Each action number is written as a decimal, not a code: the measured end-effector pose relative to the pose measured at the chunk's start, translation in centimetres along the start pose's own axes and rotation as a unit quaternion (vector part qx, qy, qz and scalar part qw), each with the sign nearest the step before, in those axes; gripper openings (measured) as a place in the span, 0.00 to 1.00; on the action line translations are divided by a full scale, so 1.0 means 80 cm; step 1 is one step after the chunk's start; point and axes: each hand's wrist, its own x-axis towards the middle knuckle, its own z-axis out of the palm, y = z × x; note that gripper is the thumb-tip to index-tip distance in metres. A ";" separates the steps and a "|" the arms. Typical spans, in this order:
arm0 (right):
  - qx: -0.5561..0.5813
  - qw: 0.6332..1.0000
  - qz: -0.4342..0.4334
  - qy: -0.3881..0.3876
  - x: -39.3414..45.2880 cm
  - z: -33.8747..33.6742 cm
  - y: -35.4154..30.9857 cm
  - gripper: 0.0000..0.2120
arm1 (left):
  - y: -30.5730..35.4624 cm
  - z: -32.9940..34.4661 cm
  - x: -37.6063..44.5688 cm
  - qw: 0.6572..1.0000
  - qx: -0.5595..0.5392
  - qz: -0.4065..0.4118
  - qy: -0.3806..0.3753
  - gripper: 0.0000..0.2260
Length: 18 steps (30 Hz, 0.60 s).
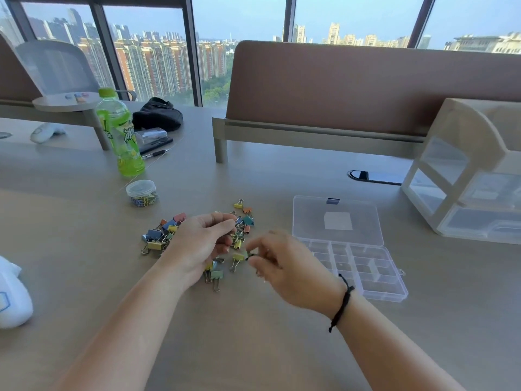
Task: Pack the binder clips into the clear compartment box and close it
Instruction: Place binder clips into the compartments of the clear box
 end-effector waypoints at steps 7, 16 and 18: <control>0.387 0.907 0.112 0.126 -0.025 -0.060 0.033 0.06 | 0.003 0.049 -0.019 0.984 -0.094 -0.117 -0.098 0.09; 0.218 0.960 0.121 0.124 -0.033 -0.061 0.050 0.05 | 0.001 0.125 -0.029 0.975 0.008 -0.129 -0.178 0.09; 0.070 0.986 0.092 0.123 -0.036 -0.057 0.055 0.06 | -0.008 0.132 -0.030 0.982 0.090 -0.072 -0.148 0.11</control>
